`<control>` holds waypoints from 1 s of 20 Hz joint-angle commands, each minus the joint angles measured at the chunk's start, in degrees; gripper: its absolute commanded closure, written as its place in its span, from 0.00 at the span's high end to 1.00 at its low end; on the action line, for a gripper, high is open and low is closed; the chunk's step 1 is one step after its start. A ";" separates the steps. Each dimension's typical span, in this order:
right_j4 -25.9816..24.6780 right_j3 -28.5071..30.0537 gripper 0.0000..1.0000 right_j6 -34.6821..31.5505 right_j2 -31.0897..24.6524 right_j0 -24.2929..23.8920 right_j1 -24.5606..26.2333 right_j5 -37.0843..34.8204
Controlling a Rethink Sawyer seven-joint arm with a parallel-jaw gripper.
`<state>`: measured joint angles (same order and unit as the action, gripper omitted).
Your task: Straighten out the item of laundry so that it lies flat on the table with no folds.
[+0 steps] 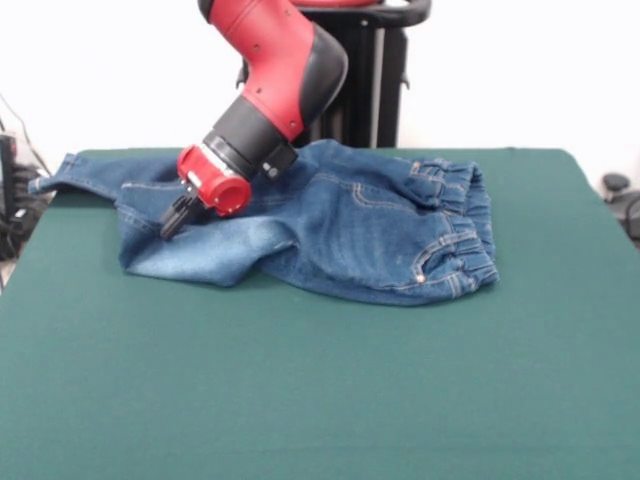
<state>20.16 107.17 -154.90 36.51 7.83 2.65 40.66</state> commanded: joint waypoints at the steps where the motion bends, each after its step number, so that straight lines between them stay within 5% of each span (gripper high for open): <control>1: -2.94 -5.45 0.00 -2.38 -2.39 -1.20 -2.65 1.95; 4: -3.39 -4.31 0.00 -1.52 0.22 -0.06 -4.74 2.60; 7: 5.14 -2.12 0.00 0.07 4.89 5.29 -2.82 6.97; 20: 16.88 -1.88 0.00 0.90 6.61 14.12 -0.40 3.95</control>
<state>30.82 107.24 -154.90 44.24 19.78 -0.09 43.02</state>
